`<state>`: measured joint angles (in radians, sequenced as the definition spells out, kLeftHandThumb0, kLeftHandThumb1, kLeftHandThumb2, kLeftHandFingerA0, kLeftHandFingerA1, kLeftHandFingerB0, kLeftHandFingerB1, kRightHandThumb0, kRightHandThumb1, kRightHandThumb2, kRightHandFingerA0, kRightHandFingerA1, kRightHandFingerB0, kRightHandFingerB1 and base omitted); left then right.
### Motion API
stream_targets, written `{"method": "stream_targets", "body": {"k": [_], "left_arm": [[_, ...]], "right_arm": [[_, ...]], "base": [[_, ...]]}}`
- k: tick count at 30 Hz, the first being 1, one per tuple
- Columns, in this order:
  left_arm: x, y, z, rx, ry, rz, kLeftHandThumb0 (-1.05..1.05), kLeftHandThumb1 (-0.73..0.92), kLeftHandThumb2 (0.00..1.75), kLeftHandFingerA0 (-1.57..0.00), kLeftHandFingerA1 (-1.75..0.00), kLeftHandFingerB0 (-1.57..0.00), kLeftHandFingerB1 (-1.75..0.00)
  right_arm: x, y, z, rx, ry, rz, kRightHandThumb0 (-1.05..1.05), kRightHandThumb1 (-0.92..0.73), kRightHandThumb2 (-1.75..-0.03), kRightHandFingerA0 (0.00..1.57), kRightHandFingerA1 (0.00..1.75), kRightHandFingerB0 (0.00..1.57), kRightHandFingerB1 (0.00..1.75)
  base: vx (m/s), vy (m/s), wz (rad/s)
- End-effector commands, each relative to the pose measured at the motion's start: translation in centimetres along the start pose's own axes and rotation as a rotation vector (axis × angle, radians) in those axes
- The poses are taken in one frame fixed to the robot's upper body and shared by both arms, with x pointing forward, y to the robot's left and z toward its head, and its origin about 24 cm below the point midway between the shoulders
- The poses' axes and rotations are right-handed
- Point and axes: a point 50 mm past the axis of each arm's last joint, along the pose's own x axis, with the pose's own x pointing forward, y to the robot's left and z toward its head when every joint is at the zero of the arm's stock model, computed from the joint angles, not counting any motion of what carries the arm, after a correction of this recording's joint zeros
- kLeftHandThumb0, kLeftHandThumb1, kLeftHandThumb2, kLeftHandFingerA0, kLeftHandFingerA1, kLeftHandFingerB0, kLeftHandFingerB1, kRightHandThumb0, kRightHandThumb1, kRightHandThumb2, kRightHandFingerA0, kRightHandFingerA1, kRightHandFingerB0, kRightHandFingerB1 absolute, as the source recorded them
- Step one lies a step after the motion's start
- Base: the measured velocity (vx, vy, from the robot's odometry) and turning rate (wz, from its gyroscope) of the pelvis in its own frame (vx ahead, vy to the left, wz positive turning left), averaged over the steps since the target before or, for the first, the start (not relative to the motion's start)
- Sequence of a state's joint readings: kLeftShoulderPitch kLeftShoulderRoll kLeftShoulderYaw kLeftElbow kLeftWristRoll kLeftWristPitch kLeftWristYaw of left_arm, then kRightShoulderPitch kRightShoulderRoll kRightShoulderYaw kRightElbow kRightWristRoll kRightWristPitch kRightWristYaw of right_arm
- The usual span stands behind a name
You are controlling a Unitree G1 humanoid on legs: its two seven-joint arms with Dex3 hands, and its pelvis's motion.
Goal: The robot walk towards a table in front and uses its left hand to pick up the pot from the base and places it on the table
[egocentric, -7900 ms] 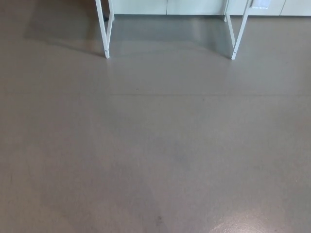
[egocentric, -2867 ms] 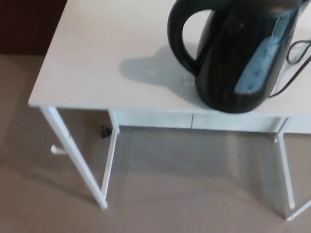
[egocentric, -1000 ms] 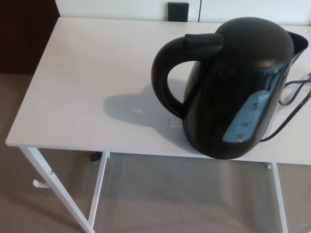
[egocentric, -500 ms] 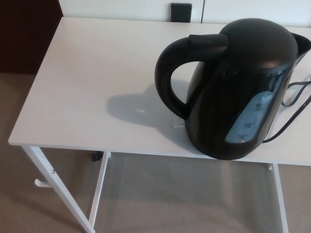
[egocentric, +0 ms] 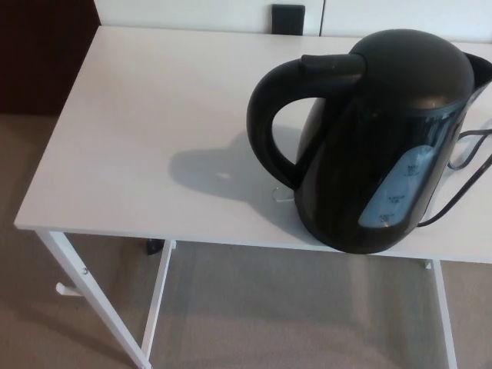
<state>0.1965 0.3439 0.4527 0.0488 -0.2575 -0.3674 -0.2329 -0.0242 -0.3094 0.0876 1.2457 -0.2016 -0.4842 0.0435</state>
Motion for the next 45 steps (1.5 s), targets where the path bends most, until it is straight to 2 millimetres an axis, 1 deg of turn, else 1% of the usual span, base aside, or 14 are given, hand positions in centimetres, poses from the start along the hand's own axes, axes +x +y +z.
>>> {"method": "stream_targets", "body": {"k": [1,4,5,6,8,9,19,21,31,32,35,39,40,45], "left_arm": [[7.6,-7.5,13.2,-0.123,-0.289,-0.39,-0.27,0.23,0.83,-0.07,-0.5,-0.06,-0.49],[8.5,-9.3,13.4,-0.156,-0.255,-0.45,-0.28,0.24,0.82,-0.01,-0.48,0.0,-0.47],[9.2,-10.7,13.5,-0.177,-0.231,-0.487,-0.28,0.27,0.84,-0.02,-0.49,0.0,-0.47],[9.4,-11.1,13.6,-0.183,-0.222,-0.495,-0.28,0.27,0.84,-0.02,-0.49,0.0,-0.47],[10.0,-12.4,13.8,-0.195,-0.205,-0.516,-0.28,0.31,0.86,-0.02,-0.49,0.0,-0.47],[10.5,-13.2,13.8,-0.197,-0.189,-0.53,-0.27,0.33,0.87,-0.01,-0.49,0.0,-0.47],[11.9,-17.6,12.3,-0.15,-0.09,-0.597,-0.59,0.42,0.66,-0.08,-0.36,-0.09,-0.31],[11.8,-18.1,11.8,-0.136,-0.078,-0.606,-0.32,0.26,0.85,-0.01,-0.49,0.0,-0.48],[11.6,-20.5,10.8,-0.137,0.002,-0.646,-0.33,0.2,0.82,0.0,-0.48,0.0,-0.47],[11.7,-20.8,10.8,-0.121,0.002,-0.651,-0.73,0.42,0.74,-0.15,-0.38,-0.1,-0.35],[11.9,-21.1,10.8,-0.096,0.004,-0.655,-0.73,0.42,0.74,-0.15,-0.38,-0.1,-0.35],[11.9,-22.6,10.7,-0.039,0.005,-0.679,-0.71,0.41,0.75,-0.14,-0.4,-0.09,-0.35],[11.8,-22.8,10.6,-0.039,0.015,-0.685,-0.71,0.41,0.74,-0.13,-0.39,-0.09,-0.35],[12.0,-23.4,9.8,0.043,0.042,-0.696,-0.76,0.43,0.77,-0.14,-0.39,-0.09,-0.36]], "right_arm": [[0.6,-0.5,0.9,-0.03,-0.01,-0.027,-0.88,-0.65,-1.06,0.37,0.63,0.32,0.53],[0.7,-0.6,1.1,-0.027,-0.016,-0.029,-0.85,-0.64,-1.05,0.39,0.63,0.32,0.52],[0.7,-0.6,1.1,-0.024,-0.02,-0.029,-0.87,-0.82,-0.65,0.42,0.58,0.4,0.42],[0.7,-0.6,1.2,-0.023,-0.021,-0.028,-0.87,-0.82,-0.65,0.42,0.58,0.4,0.42],[0.7,-0.7,1.2,-0.02,-0.022,-0.028,-0.89,-0.67,-1.06,0.42,0.63,0.35,0.52],[0.7,-0.7,1.2,-0.019,-0.023,-0.028,-0.87,-0.82,-0.65,0.41,0.56,0.4,0.41],[0.8,-0.4,1.4,-0.009,-0.028,-0.03,-0.88,-0.82,-0.65,0.43,0.57,0.41,0.43],[0.9,-0.4,1.5,-0.005,-0.027,-0.032,-0.88,-0.82,-0.65,0.42,0.58,0.41,0.43],[0.9,-0.4,1.6,0.013,-0.035,-0.035,-0.88,-0.81,-0.65,0.43,0.59,0.42,0.45],[1.0,-0.4,1.7,0.007,-0.037,-0.034,-0.87,-0.63,-1.03,0.39,0.64,0.36,0.54],[1.0,-0.4,1.8,0.001,-0.039,-0.033,-0.87,-0.63,-1.03,0.39,0.64,0.36,0.54],[1.0,-0.4,1.8,-0.001,-0.046,-0.032,-0.87,-0.63,-1.03,0.38,0.64,0.36,0.55],[1.0,-0.4,1.8,0.0,-0.044,-0.031,-0.9,-0.82,-0.64,0.4,0.6,0.4,0.45],[0.9,-0.4,1.8,0.002,-0.047,-0.031,-0.87,-0.81,-0.65,0.41,0.57,0.41,0.43]], "base": [[0.0,0.0,0.0],[0.0,0.0,0.0],[0.0,0.0,0.0],[0.0,0.0,0.0],[0.0,0.0,0.0],[0.0,0.0,0.0],[0.0,0.0,0.0],[0.0,0.0,0.0],[0.0,0.0,0.0],[0.0,0.0,0.0],[0.0,0.0,0.0],[0.0,0.0,0.0],[0.0,0.0,0.0],[0.0,0.0,0.0]]}}
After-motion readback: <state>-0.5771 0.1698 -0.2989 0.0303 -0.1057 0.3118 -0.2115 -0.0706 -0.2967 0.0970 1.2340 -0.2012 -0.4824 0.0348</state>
